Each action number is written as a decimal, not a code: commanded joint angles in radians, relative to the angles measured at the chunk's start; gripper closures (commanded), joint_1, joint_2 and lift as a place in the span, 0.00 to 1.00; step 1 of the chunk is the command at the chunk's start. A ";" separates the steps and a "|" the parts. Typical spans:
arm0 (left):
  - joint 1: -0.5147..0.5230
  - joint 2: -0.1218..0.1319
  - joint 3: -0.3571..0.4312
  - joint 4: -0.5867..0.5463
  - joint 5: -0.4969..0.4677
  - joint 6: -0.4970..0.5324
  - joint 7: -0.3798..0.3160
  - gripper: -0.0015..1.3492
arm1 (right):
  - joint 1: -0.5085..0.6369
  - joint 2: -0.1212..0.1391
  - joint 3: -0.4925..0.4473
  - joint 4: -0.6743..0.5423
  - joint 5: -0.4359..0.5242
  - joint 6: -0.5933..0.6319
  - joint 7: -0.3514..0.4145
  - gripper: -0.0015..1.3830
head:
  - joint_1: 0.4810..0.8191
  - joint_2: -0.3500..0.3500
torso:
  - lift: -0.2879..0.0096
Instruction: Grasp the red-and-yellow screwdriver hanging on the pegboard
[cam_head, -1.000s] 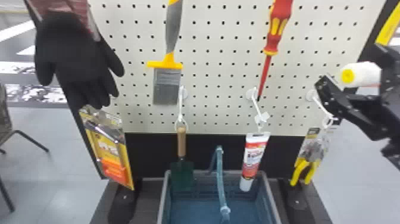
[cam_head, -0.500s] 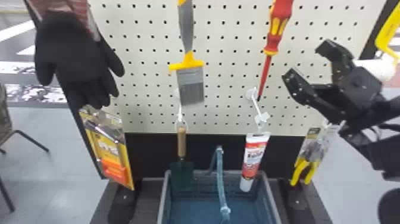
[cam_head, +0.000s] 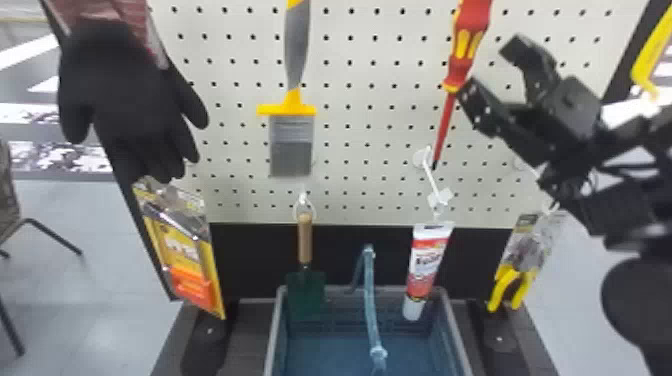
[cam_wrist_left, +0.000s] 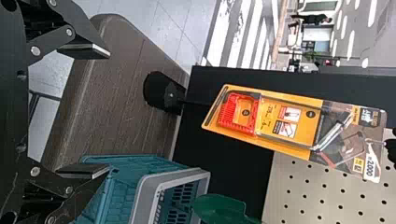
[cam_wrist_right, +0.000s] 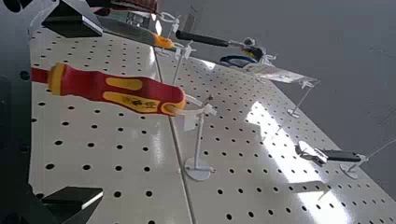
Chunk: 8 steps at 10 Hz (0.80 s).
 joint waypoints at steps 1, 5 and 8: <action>-0.009 0.000 -0.001 0.002 -0.002 0.008 -0.002 0.31 | -0.080 -0.025 0.040 0.037 -0.061 -0.006 0.000 0.07 | 0.20 0.50 | 0.63; -0.020 -0.009 -0.003 0.005 -0.008 0.018 -0.011 0.31 | -0.125 -0.022 0.115 0.100 -0.138 -0.006 -0.008 0.07 | 0.20 0.50 | 0.63; -0.020 -0.011 -0.001 0.005 -0.010 0.018 -0.013 0.31 | -0.121 -0.019 0.115 0.100 -0.146 -0.006 -0.023 0.38 | 0.20 0.50 | 0.63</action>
